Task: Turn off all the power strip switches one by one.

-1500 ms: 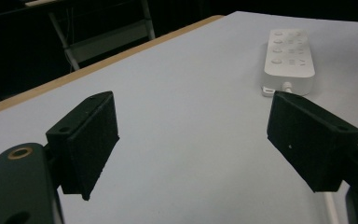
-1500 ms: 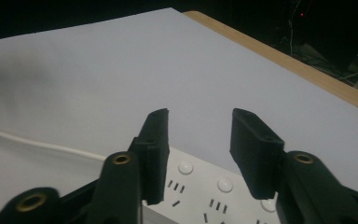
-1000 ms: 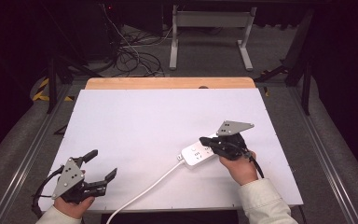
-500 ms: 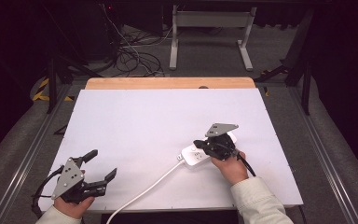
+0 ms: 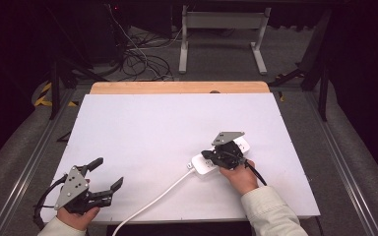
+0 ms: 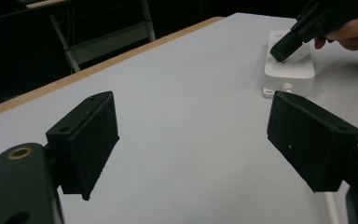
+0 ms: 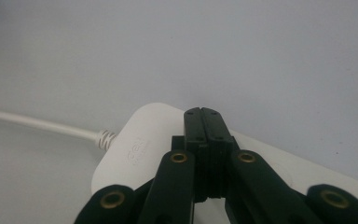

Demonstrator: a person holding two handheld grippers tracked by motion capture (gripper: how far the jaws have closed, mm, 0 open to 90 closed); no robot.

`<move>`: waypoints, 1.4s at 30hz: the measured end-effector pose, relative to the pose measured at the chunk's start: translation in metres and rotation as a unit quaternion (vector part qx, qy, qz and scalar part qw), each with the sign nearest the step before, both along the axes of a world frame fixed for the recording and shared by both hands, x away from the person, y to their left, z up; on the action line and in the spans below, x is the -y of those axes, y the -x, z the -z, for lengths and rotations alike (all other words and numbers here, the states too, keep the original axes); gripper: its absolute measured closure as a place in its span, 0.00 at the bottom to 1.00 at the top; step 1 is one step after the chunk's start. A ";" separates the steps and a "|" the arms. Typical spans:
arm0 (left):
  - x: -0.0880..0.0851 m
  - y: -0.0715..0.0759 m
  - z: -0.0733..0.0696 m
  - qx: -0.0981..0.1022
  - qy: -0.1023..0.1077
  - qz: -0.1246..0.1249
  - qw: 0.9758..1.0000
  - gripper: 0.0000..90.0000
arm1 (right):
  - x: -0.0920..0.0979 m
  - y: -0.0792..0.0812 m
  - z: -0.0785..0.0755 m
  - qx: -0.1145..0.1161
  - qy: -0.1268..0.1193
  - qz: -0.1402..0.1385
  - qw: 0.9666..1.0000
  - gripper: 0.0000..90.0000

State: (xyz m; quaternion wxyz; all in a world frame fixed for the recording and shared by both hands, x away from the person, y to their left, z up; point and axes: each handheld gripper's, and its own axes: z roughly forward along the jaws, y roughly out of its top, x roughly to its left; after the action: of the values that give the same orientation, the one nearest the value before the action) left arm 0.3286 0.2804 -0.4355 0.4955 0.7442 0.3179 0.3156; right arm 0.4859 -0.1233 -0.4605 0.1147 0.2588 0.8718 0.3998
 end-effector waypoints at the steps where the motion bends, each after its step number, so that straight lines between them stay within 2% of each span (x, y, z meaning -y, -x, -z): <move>1: 0.000 0.000 0.000 0.001 -0.001 0.000 1.000 0.19 | 0.000 0.000 0.000 0.001 0.001 0.001 1.000 1.00; 21: 0.001 0.000 0.000 -0.003 0.000 0.001 1.000 0.19 | -0.004 0.004 0.002 0.018 0.021 0.004 1.000 1.00; 32: 0.001 0.000 0.000 -0.003 0.000 0.001 1.000 0.19 | -0.002 0.003 0.003 0.011 0.011 0.006 1.000 1.00; 42: 0.001 0.000 0.001 -0.005 0.003 0.001 1.000 0.19 | -0.003 0.002 0.004 0.010 0.015 0.004 1.000 1.00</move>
State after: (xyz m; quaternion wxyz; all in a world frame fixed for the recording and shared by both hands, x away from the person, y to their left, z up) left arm 0.3284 0.2790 -0.4361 0.4963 0.7446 0.3210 0.3102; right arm 0.4836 -0.1205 -0.4642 0.1292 0.2564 0.8755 0.3887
